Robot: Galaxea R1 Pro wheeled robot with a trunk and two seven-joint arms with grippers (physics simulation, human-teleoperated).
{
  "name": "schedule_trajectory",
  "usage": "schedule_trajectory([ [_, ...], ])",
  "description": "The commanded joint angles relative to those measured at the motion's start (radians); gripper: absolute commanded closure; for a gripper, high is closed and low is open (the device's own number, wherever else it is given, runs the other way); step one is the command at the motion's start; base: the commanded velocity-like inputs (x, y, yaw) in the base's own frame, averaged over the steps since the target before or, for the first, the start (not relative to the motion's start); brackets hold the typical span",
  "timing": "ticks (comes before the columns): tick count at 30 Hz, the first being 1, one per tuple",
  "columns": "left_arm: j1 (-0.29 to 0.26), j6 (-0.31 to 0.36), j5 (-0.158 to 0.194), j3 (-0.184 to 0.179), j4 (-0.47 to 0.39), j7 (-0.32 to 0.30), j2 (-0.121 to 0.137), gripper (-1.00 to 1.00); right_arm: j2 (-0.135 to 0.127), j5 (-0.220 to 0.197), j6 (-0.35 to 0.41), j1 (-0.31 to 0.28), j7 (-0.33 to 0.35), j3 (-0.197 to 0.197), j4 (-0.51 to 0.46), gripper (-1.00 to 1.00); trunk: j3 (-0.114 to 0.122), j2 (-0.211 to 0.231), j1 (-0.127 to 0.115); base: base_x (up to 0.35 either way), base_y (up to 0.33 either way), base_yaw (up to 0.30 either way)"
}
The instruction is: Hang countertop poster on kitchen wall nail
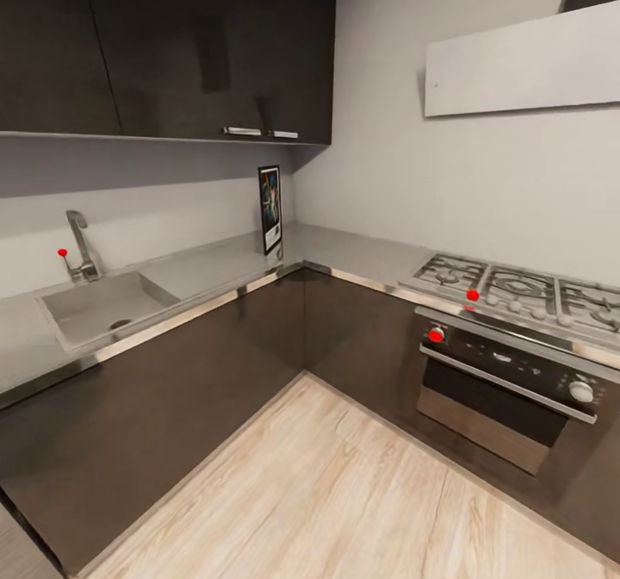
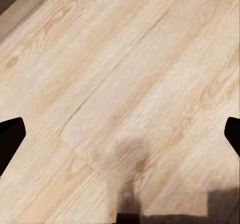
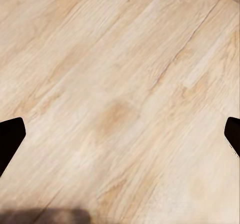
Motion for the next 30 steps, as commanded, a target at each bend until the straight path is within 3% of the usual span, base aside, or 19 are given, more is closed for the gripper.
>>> schedule_trajectory([
  [1, 0.000, -0.002, 0.000, 0.001, -0.001, 0.000, 0.000, -1.00, 0.000, 0.001, -0.003, -0.001, 0.000, 0.000, 0.001, -1.00, -0.001, 0.000, 0.001, 0.337, 0.000, 0.000],
  [20, 0.000, -0.004, 0.001, 0.000, -0.002, 0.000, -0.001, -1.00, 0.000, 0.001, -0.003, -0.001, 0.000, 0.000, 0.000, -1.00, -0.001, 0.000, 0.001, 0.311, 0.000, 0.000],
  [24, 0.000, -0.006, 0.004, -0.013, -0.064, 0.000, -0.007, -1.00, -0.001, 0.000, -0.004, -0.001, 0.000, -0.003, -0.005, -1.00, -0.001, 0.000, 0.001, 0.025, 0.000, 0.000],
  [25, 0.000, -0.005, 0.004, -0.013, -0.094, -0.001, -0.008, -1.00, -0.001, 0.000, -0.004, -0.001, 0.000, -0.004, -0.005, -1.00, -0.001, 0.000, 0.001, 0.014, 0.000, 0.000],
  [26, 0.000, 0.014, 0.004, -0.020, -0.231, -0.002, -0.010, -1.00, -0.002, -0.001, -0.023, -0.001, 0.000, -0.005, -0.006, -1.00, -0.001, 0.000, 0.001, 0.009, 0.000, 0.000],
  [27, 0.000, 0.033, 0.004, -0.027, -0.315, -0.002, -0.012, -1.00, -0.003, -0.001, -0.039, -0.001, 0.000, -0.005, -0.007, -1.00, -0.001, 0.000, 0.001, 0.007, 0.000, 0.000],
  [28, 0.000, 0.174, 0.004, -0.059, -0.673, -0.004, -0.036, -1.00, -0.013, -0.003, -0.092, -0.001, 0.000, -0.006, -0.009, -1.00, -0.001, 0.000, 0.001, 0.002, 0.000, 0.000],
  [30, 0.000, 0.217, 0.004, -0.065, -0.752, -0.003, -0.061, -1.00, -0.015, -0.004, -0.100, -0.001, 0.000, -0.007, -0.010, -1.00, -0.001, 0.000, 0.001, 0.001, 0.000, 0.000],
])
